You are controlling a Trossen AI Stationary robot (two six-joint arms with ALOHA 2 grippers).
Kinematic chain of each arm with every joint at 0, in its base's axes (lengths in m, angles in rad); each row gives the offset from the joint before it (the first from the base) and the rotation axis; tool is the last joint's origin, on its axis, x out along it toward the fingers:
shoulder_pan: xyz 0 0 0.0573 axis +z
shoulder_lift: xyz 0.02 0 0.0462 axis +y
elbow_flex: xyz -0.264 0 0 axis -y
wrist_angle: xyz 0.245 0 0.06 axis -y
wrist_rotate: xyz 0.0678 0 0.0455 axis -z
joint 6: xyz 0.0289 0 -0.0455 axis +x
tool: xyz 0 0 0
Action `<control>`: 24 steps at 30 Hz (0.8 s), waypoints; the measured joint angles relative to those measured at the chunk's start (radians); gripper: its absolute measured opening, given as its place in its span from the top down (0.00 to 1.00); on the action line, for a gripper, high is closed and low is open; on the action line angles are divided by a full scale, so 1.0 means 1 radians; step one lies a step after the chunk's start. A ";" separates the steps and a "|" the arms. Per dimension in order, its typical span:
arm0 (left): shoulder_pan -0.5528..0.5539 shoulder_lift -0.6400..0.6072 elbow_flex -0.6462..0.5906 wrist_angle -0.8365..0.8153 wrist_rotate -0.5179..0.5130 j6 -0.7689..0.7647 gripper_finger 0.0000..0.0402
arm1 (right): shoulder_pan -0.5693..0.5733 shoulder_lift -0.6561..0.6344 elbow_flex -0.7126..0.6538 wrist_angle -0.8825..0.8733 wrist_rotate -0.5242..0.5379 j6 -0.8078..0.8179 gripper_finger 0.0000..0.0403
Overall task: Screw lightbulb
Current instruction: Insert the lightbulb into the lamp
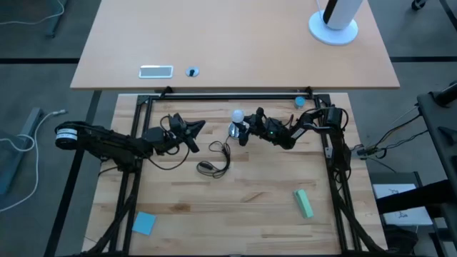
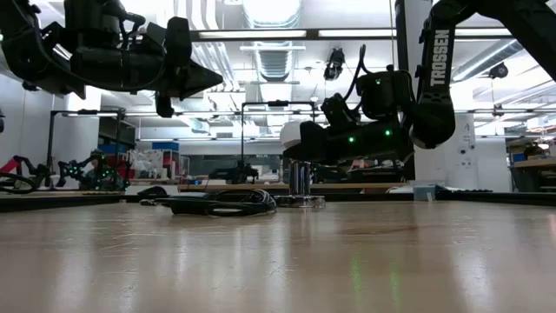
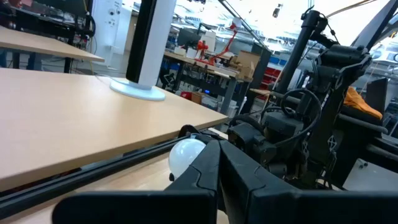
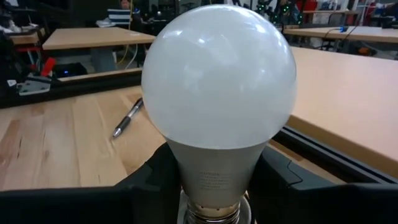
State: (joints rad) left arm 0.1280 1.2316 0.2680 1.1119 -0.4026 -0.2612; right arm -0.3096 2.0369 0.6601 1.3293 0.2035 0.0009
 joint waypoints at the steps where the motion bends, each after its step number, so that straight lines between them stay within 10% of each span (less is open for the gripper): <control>1: 0.000 0.000 0.000 0.000 0.000 0.003 1.00 | 0.000 0.000 0.000 0.000 0.000 -0.005 0.68; 11: 0.000 0.082 0.002 -0.021 -0.068 0.038 1.00 | 0.000 0.000 -0.001 -0.017 0.011 -0.030 0.52; 24: 0.027 0.334 0.231 -0.127 -0.168 0.067 1.00 | 0.006 0.000 -0.001 -0.018 0.005 -0.048 0.60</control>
State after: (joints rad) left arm 0.1547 1.5659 0.4989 0.9850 -0.5710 -0.1937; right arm -0.3031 2.0369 0.6590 1.3110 0.2084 -0.0467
